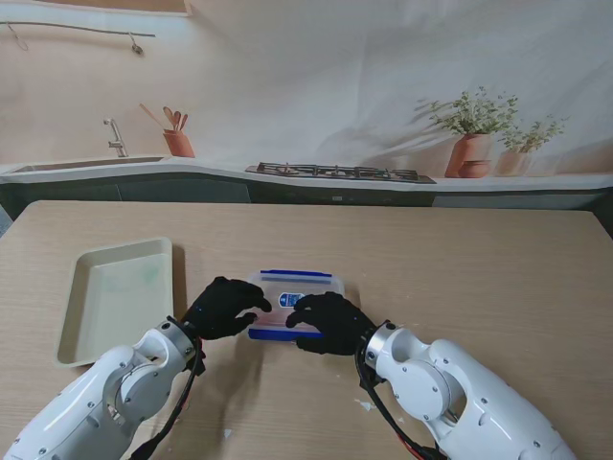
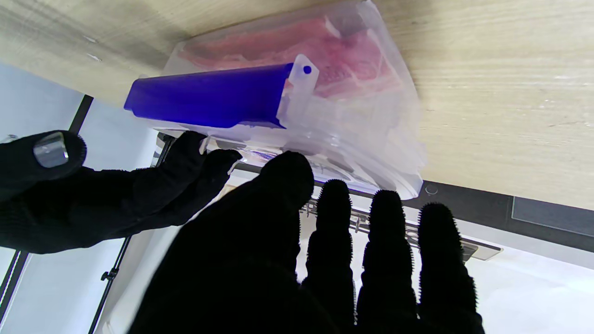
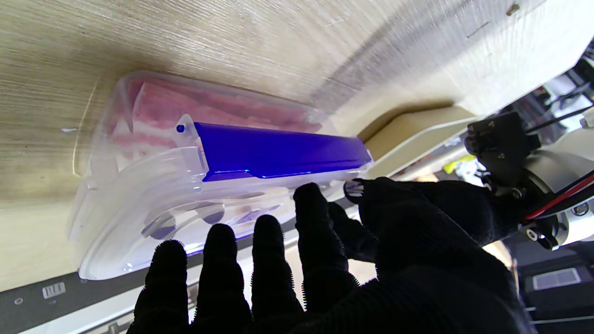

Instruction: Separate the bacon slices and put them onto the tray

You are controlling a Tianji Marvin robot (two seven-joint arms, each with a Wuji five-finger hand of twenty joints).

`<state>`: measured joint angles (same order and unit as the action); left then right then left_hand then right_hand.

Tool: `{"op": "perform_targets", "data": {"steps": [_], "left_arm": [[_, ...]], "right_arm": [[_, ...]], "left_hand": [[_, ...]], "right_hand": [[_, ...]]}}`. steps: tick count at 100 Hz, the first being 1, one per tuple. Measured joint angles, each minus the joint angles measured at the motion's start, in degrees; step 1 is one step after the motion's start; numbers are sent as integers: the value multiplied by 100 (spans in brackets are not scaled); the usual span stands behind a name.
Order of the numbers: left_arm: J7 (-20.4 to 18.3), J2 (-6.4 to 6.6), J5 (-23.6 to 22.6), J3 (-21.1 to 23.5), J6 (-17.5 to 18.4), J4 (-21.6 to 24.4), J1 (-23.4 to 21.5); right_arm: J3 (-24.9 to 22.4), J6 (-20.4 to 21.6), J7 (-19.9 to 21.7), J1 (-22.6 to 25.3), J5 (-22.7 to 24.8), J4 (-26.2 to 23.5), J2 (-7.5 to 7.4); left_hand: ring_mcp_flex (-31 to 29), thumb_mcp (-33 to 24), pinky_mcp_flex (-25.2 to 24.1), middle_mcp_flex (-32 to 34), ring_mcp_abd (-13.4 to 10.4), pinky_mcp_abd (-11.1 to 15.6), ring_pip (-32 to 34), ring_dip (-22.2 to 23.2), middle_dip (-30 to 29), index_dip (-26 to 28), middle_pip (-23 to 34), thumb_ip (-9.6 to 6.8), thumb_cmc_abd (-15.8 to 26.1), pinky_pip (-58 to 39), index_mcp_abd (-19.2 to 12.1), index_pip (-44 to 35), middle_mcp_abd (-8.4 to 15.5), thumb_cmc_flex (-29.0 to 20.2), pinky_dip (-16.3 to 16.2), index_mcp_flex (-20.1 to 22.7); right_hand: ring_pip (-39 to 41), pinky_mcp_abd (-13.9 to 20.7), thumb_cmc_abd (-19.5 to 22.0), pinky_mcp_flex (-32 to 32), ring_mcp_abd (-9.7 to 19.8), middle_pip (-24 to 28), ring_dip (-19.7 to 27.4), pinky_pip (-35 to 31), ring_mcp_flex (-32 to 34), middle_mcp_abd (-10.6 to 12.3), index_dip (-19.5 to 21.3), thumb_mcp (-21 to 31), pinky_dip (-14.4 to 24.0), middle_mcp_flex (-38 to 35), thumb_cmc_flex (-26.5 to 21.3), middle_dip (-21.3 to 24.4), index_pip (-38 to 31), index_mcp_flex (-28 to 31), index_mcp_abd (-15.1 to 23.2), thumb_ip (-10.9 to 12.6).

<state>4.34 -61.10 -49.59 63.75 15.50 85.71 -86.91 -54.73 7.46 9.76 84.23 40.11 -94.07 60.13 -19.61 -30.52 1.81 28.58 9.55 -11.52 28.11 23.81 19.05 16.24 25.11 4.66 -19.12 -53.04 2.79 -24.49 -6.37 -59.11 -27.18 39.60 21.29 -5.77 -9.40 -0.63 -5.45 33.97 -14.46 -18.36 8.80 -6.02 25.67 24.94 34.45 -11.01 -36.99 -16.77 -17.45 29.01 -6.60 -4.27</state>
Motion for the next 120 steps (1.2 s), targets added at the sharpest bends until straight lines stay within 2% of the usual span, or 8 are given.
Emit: {"op": "perform_targets", "data": {"steps": [22, 61, 69, 81, 120], "left_arm": [[-8, 1, 27, -7, -32, 0, 7], [-36, 1, 42, -12, -58, -3, 24], [-36, 1, 48, -18, -60, -8, 32], [-35, 1, 52, -24, -60, -18, 42], [-43, 2, 67, -38, -65, -34, 64]], "right_arm": [[34, 208, -146, -32, -151, 124, 7], [42, 352, -147, -21, -510, 181, 25], [39, 333, -178, -8, -579, 186, 42], [38, 205, -120, 6, -474, 143, 44], [102, 79, 96, -80, -532, 72, 23]], "left_hand": [[0, 15, 2, 0, -28, 0, -1, 3, 0, 0, 0, 0, 0, -1, -16, 0, 0, -1, 0, 0], [0, 35, 12, 0, -68, 0, -8, 3, 0, 0, 0, 0, 0, -1, -24, 0, 0, -6, 0, 0], [0, 69, 12, 0, -68, 0, -8, 3, 0, 0, 0, 0, 0, -1, -24, 0, 0, -10, 0, 0], [0, 74, 12, 0, -68, 0, -9, 3, 0, 0, 0, 0, 0, -1, -24, 0, 0, -10, 0, 0], [0, 147, 16, 0, -68, 0, -21, -9, 0, 0, 0, 0, 0, -1, -24, 0, -2, -73, 0, 0]], "right_hand": [[2, -16, 0, 3, 0, 0, 0, 70, 0, 0, -15, 0, -20, 0, 0, 0, -100, 95, -66, 0], [4, -87, 0, -66, 0, 0, -1, 183, 0, -1, 105, 0, -24, -6, 0, 0, -378, 334, -4, 0], [4, -74, 0, -63, 0, 0, -1, 183, 1, -1, 105, 0, -24, -6, 0, 0, -378, 334, -4, 0], [-4, 143, 0, -76, 14, 0, -1, 189, 1, -2, 105, 0, -26, -6, 0, 0, -285, 253, -66, 0], [-38, 47, 0, -148, 13, 1, -1, 271, -40, -5, 102, 0, -31, -6, 0, 0, -186, 435, -75, 0]]}}
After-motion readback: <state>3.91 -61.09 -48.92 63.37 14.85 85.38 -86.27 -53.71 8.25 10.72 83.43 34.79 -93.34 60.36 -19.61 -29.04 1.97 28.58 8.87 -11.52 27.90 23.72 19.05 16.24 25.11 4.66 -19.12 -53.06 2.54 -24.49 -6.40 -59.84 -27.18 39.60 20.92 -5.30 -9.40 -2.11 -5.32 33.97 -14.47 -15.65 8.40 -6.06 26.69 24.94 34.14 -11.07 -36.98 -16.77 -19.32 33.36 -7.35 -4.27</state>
